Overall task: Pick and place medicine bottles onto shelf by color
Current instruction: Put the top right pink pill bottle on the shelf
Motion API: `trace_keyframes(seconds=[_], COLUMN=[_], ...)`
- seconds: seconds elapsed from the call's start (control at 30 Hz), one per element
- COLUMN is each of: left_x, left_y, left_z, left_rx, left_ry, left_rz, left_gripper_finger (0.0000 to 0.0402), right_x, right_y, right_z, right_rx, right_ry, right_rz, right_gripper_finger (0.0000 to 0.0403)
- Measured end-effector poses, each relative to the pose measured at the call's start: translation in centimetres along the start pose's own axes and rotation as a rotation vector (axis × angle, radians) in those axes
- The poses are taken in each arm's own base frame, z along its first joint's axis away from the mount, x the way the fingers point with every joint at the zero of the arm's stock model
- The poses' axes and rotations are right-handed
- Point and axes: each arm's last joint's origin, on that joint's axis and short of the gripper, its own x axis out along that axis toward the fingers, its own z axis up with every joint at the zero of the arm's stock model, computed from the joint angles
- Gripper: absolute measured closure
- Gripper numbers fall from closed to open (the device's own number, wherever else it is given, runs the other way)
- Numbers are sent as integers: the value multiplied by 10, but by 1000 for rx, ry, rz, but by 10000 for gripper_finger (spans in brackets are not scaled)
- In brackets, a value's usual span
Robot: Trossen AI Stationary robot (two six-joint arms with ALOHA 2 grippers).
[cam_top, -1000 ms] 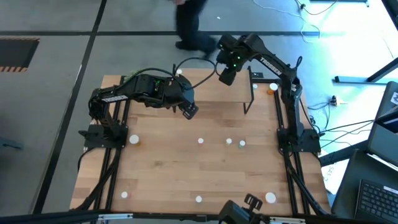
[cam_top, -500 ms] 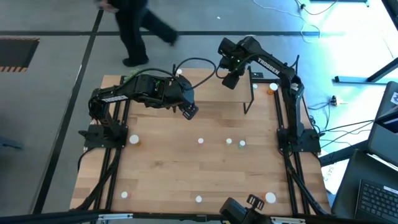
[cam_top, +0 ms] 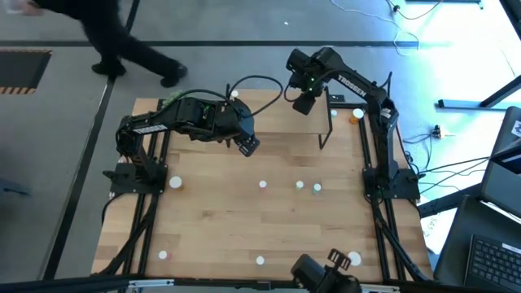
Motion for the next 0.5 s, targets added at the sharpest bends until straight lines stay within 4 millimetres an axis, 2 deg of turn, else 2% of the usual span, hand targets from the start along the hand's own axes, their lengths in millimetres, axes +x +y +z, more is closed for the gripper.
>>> trace_keyframes(seconds=[0.27,0.5], left_x=[0,0], left_y=[0,0], left_z=[0,0], left_rx=[7,7], left_ry=[0,0], left_rz=[0,0], left_gripper_finger=[235,235], right_x=[4,5], right_y=[-30,-42], right_z=[-6,-9], right_rx=[91,148], right_ry=[-4,-3], right_rz=[75,86], right_gripper_finger=[283,283])
